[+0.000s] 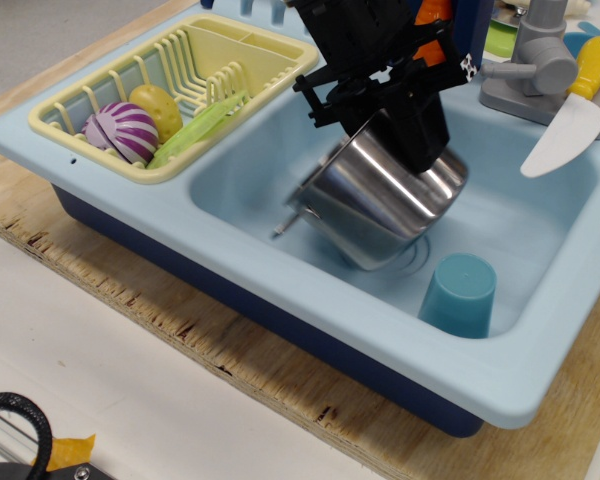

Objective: Flip pot upright which is in sink

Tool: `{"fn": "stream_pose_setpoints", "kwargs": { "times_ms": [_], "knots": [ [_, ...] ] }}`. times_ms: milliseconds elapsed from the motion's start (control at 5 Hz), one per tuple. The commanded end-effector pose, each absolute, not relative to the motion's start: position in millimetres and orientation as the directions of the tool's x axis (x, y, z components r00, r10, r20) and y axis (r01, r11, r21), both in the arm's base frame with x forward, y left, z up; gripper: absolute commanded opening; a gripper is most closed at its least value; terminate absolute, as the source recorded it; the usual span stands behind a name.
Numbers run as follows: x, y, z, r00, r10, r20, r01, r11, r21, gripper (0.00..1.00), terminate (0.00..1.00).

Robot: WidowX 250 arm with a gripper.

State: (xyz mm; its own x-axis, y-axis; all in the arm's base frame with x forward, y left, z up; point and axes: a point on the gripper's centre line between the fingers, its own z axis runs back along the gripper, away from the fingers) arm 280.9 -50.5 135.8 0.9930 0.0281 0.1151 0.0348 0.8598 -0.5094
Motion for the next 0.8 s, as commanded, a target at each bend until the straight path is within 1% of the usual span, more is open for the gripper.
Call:
{"fn": "stream_pose_setpoints", "kwargs": {
  "times_ms": [0, 200, 400, 600],
  "knots": [
    [284, -54, 153, 0.978, -0.094, 0.184, 0.157, 0.918, -0.363, 0.0, 0.0],
    [284, -64, 154, 0.975, -0.111, 0.192, 0.177, 0.912, -0.369, 0.0, 0.0],
    [279, -74, 155, 0.98, -0.097, 0.173, 0.161, 0.899, -0.408, 1.0, 0.0],
    [279, -74, 155, 0.98, -0.097, 0.173, 0.161, 0.899, -0.408, 1.0, 0.0]
  ]
}}
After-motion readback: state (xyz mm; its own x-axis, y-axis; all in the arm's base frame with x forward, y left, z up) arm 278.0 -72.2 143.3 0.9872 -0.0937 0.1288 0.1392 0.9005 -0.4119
